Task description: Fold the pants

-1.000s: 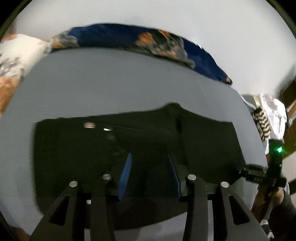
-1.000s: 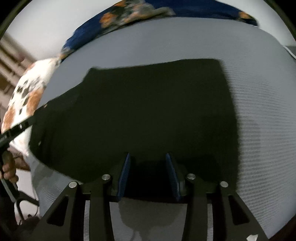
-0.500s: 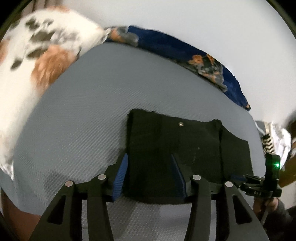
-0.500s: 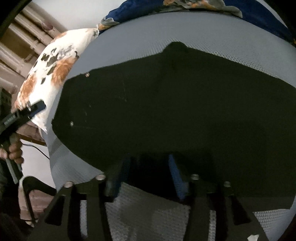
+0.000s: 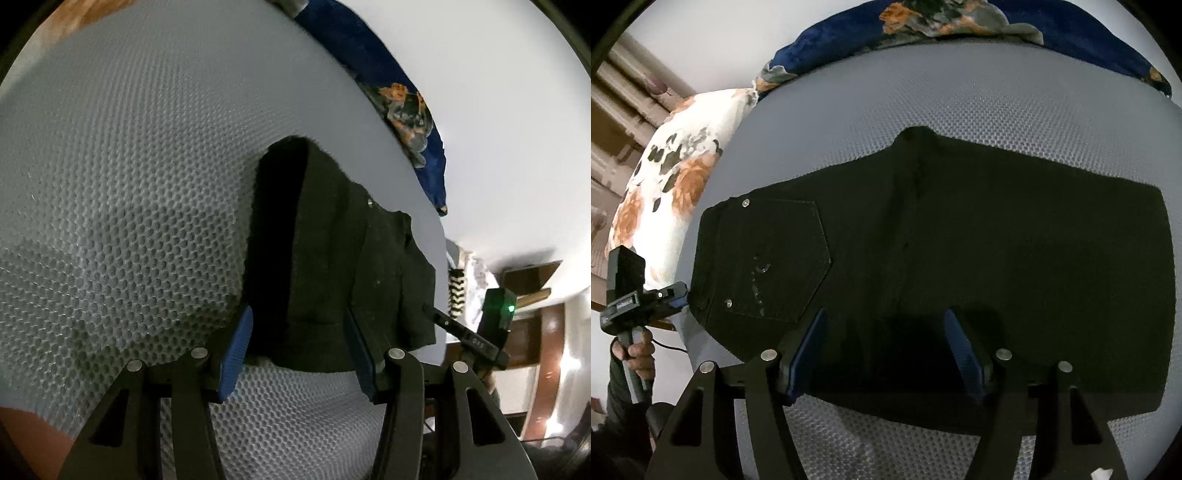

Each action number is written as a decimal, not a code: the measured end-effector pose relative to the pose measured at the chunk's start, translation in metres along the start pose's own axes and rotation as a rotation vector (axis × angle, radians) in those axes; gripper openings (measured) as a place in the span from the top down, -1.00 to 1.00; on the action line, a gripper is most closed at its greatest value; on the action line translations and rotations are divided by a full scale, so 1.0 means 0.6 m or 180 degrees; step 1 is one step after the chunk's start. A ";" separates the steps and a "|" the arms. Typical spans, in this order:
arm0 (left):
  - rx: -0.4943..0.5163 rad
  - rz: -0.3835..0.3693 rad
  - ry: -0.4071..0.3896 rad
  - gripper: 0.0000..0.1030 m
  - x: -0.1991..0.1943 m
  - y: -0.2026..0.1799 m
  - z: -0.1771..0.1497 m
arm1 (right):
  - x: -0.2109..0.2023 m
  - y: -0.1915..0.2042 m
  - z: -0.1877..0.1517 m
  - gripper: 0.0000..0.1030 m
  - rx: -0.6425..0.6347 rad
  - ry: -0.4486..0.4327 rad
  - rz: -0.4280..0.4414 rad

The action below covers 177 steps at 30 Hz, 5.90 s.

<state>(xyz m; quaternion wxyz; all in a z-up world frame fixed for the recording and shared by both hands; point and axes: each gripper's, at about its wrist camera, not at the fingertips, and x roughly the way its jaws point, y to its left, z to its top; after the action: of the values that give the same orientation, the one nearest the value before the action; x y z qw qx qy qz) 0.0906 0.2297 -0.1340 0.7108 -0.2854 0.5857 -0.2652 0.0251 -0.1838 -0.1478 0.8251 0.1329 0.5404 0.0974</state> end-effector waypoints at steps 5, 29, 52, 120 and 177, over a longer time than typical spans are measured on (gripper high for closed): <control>-0.0046 -0.0117 0.0228 -0.01 0.024 0.025 0.001 | 0.017 0.007 -0.013 -0.24 0.0059 0.0097 -0.0056; 0.0033 -0.0691 0.0384 0.00 0.067 0.043 0.086 | 0.031 -0.001 0.004 -0.24 0.0194 0.0089 -0.0093; 0.0131 -0.0129 -0.0037 0.54 0.059 -0.159 0.069 | -0.070 -0.103 -0.003 -0.24 0.0484 -0.0495 0.0035; 0.0962 0.1172 -0.0158 -0.33 0.302 -0.385 -0.011 | -0.033 -0.367 0.088 0.14 0.0411 -0.0088 0.1293; 0.1284 0.1354 -0.0319 -0.33 0.341 -0.437 0.001 | -0.156 -0.370 0.022 0.80 0.1010 -0.0690 0.0542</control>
<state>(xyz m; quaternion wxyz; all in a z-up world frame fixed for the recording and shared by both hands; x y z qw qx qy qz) 0.1157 -0.0985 -0.0854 0.8208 -0.0220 0.5320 -0.2068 0.0039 -0.4239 -0.1340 0.8359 0.3161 0.4438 0.0656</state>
